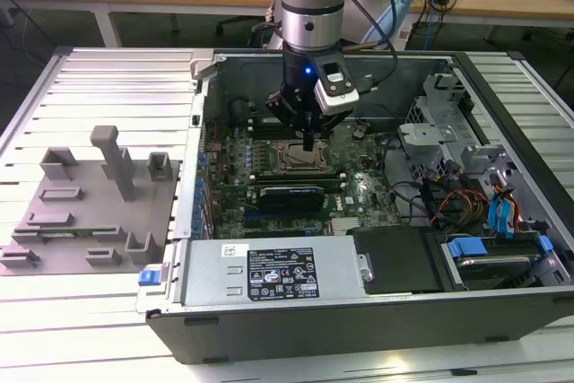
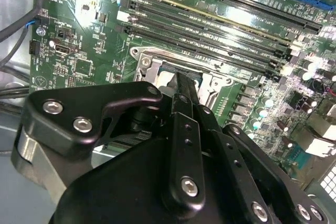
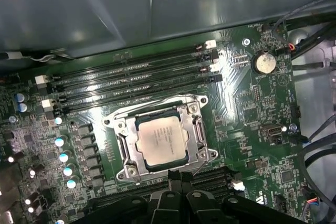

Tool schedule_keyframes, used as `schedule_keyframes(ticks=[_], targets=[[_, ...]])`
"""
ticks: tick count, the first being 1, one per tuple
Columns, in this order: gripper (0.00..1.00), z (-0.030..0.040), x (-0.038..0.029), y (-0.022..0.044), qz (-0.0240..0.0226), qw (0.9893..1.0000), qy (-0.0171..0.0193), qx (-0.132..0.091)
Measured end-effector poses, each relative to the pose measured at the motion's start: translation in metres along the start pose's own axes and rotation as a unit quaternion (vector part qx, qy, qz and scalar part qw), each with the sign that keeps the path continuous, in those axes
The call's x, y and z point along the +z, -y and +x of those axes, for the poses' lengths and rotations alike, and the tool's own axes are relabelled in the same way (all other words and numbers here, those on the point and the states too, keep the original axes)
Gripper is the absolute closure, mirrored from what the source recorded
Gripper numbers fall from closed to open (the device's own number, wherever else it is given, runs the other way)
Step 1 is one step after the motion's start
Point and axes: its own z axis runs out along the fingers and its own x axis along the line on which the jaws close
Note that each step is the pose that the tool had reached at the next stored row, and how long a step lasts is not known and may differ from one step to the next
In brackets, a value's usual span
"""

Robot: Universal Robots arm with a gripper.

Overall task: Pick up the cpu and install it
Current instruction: 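Install the second cpu locking lever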

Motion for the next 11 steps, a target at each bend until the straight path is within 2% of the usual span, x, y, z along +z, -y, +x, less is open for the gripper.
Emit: schedule_keyframes(ticks=[8,11], targets=[[0.89,-0.0012,0.001,0.0094,-0.0001,1.0,0.0,0.0],[0.89,-0.0013,0.0011,0.0099,0.0,1.0,0.0,0.0]])
